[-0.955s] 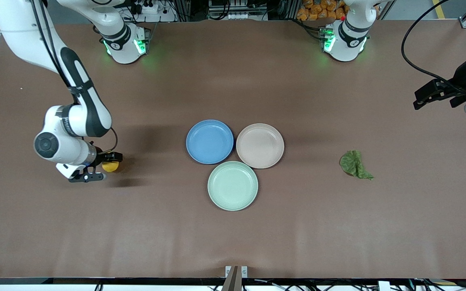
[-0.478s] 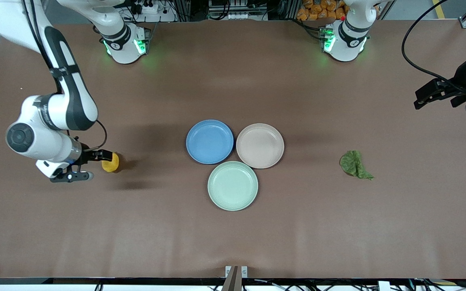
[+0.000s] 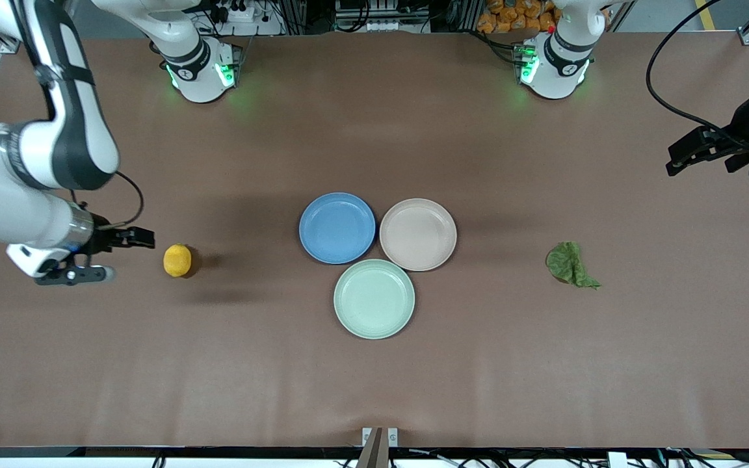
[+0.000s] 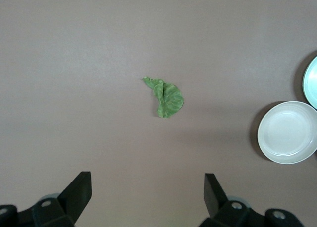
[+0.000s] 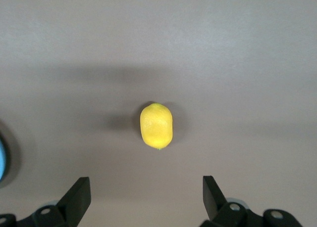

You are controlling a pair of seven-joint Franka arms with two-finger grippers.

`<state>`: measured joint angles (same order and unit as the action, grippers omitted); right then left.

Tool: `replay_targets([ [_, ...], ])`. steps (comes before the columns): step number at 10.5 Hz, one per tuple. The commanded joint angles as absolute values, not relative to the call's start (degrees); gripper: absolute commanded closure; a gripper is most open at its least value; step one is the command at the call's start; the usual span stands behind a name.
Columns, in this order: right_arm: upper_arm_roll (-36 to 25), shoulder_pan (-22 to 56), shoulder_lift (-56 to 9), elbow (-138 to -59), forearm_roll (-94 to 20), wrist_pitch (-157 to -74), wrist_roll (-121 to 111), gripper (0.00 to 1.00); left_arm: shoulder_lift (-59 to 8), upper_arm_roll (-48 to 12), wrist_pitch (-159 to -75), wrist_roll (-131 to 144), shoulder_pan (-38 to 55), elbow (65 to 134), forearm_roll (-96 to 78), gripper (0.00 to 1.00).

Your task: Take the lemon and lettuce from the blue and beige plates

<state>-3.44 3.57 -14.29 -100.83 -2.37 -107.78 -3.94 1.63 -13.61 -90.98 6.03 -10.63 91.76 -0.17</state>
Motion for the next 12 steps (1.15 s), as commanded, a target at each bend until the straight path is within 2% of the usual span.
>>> replay_targets([
  [1,-3.0,2.4,-9.7,-100.8,-2.6,-104.0,-4.0,0.0,2.4,-13.4,-91.1,4.9,-10.8,92.3,-0.9,0.0],
  [4,-3.2,1.3,-5.5,-99.9,-2.5,-98.9,-4.0,0.0,2.3,-13.4,-91.1,4.9,-10.8,92.3,-0.9,0.0],
  [7,-4.3,1.4,-4.7,-94.4,-2.5,-90.9,-4.2,0.0,2.3,-13.4,-91.1,4.9,-10.8,92.2,-0.1,0.0],
  [12,-4.7,1.3,-2.6,-94.0,-2.5,-88.3,-4.0,0.0,2.0,-13.5,-91.3,3.3,-10.3,92.0,1.8,0.0],
])
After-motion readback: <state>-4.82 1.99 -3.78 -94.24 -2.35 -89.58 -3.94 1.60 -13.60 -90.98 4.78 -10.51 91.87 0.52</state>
